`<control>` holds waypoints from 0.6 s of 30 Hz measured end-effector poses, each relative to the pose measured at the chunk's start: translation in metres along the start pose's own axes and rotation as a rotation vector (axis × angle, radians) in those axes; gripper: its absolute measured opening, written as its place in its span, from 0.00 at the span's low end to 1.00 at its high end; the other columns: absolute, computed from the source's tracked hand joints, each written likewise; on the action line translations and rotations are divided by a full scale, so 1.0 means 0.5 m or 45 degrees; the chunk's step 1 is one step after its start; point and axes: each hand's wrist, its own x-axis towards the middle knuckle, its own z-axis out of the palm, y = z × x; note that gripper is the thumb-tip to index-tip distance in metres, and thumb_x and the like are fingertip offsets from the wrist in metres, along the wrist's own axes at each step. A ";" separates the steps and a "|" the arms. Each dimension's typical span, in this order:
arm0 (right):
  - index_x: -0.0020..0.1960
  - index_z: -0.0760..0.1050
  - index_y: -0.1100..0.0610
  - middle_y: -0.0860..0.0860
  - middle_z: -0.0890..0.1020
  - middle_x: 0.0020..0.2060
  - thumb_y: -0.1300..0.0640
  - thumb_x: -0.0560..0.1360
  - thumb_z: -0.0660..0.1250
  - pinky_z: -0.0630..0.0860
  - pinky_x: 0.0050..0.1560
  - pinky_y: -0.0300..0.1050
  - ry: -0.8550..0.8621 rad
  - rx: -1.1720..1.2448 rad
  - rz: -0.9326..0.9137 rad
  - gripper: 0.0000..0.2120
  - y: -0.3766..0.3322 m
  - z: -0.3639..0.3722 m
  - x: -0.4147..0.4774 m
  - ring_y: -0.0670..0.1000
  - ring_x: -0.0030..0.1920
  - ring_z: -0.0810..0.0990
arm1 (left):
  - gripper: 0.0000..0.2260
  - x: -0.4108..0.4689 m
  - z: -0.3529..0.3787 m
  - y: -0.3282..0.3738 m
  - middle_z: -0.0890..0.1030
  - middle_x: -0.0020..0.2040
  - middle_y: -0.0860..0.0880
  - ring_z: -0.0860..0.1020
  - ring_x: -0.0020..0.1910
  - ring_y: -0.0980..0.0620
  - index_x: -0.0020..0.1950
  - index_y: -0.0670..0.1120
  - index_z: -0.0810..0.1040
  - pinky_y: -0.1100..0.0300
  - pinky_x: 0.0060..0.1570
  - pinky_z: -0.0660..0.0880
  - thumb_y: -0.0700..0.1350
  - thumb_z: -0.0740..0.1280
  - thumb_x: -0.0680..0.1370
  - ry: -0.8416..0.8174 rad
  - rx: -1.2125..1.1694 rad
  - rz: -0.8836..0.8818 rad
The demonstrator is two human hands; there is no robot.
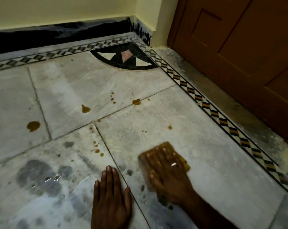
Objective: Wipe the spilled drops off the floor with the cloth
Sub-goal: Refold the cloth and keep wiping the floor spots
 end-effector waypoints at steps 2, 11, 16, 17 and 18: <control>0.82 0.53 0.47 0.55 0.58 0.81 0.43 0.81 0.52 0.56 0.77 0.63 0.003 0.010 0.170 0.30 0.016 -0.007 0.050 0.60 0.81 0.56 | 0.30 0.001 0.005 -0.001 0.69 0.75 0.38 0.69 0.73 0.39 0.74 0.36 0.68 0.38 0.68 0.68 0.55 0.55 0.79 0.019 -0.001 0.002; 0.83 0.51 0.45 0.54 0.57 0.82 0.43 0.83 0.53 0.54 0.79 0.64 -0.011 0.096 -0.093 0.30 -0.096 0.014 0.085 0.58 0.82 0.51 | 0.29 -0.001 0.001 -0.003 0.67 0.76 0.38 0.67 0.74 0.39 0.75 0.37 0.66 0.38 0.71 0.66 0.54 0.55 0.80 -0.021 -0.009 0.022; 0.82 0.55 0.50 0.56 0.60 0.81 0.45 0.84 0.50 0.56 0.78 0.64 0.033 -0.018 -0.036 0.28 0.013 0.001 0.036 0.61 0.81 0.55 | 0.31 0.002 -0.005 -0.003 0.60 0.79 0.40 0.60 0.79 0.42 0.79 0.38 0.60 0.41 0.75 0.60 0.55 0.52 0.80 -0.177 -0.047 -0.008; 0.82 0.55 0.50 0.57 0.59 0.81 0.45 0.84 0.49 0.56 0.78 0.64 0.017 -0.024 0.059 0.27 0.023 -0.007 0.069 0.62 0.81 0.55 | 0.31 0.002 -0.005 -0.004 0.60 0.79 0.39 0.60 0.79 0.42 0.79 0.38 0.59 0.41 0.76 0.59 0.55 0.52 0.80 -0.188 -0.043 -0.004; 0.82 0.54 0.49 0.56 0.57 0.81 0.44 0.84 0.47 0.53 0.78 0.63 -0.002 -0.018 0.147 0.28 0.019 -0.010 0.102 0.61 0.81 0.54 | 0.31 0.001 -0.004 -0.004 0.60 0.79 0.39 0.60 0.79 0.41 0.79 0.37 0.59 0.41 0.76 0.59 0.54 0.53 0.81 -0.193 -0.040 0.004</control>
